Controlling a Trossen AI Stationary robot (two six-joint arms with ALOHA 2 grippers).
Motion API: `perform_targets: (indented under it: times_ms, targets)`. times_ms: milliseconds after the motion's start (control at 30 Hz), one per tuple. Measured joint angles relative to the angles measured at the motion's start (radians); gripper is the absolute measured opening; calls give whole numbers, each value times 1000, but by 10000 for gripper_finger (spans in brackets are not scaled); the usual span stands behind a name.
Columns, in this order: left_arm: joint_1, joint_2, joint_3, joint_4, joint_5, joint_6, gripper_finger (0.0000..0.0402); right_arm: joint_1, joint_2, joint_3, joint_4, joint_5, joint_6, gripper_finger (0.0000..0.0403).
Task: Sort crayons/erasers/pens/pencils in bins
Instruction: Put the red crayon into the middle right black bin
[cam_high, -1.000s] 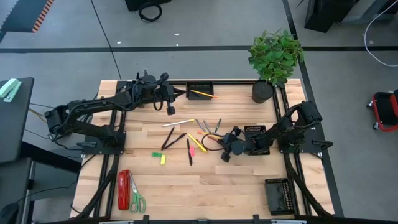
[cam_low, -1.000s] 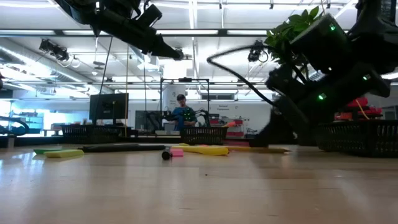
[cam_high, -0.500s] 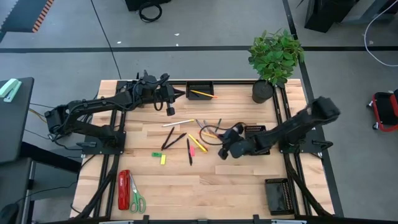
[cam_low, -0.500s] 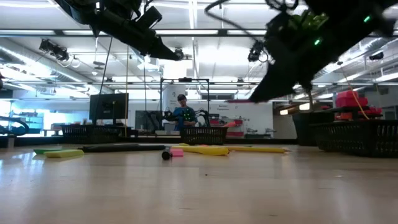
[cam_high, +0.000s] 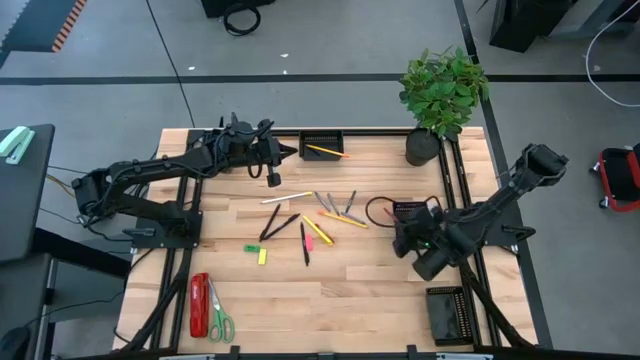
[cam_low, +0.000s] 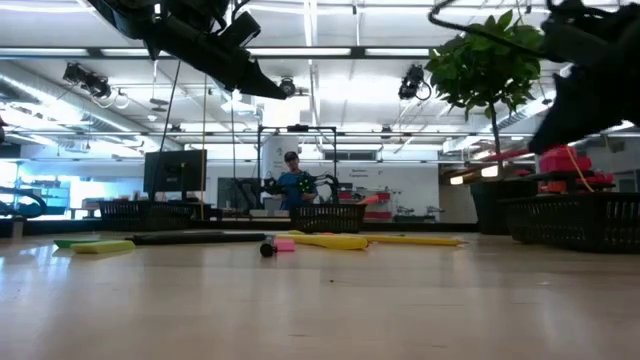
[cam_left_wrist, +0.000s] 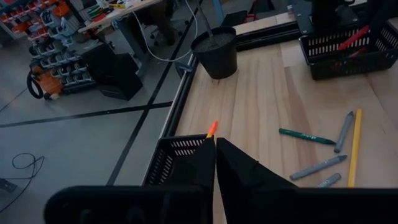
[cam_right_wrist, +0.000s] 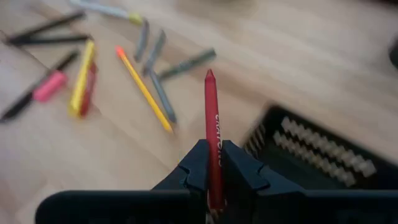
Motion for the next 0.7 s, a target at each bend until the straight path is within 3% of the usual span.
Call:
perform_targets:
  times_ms: [200,500,700]
  targets:
    - [0,0,0,1,0,-32,17,74,1,0,-163,-134,182,42]
    - [0,0,0,2,0,-52,21,143,1,0,-243,-138,303,46]
    - [0,0,0,2,0,-73,28,143,1,0,-241,-138,329,82]
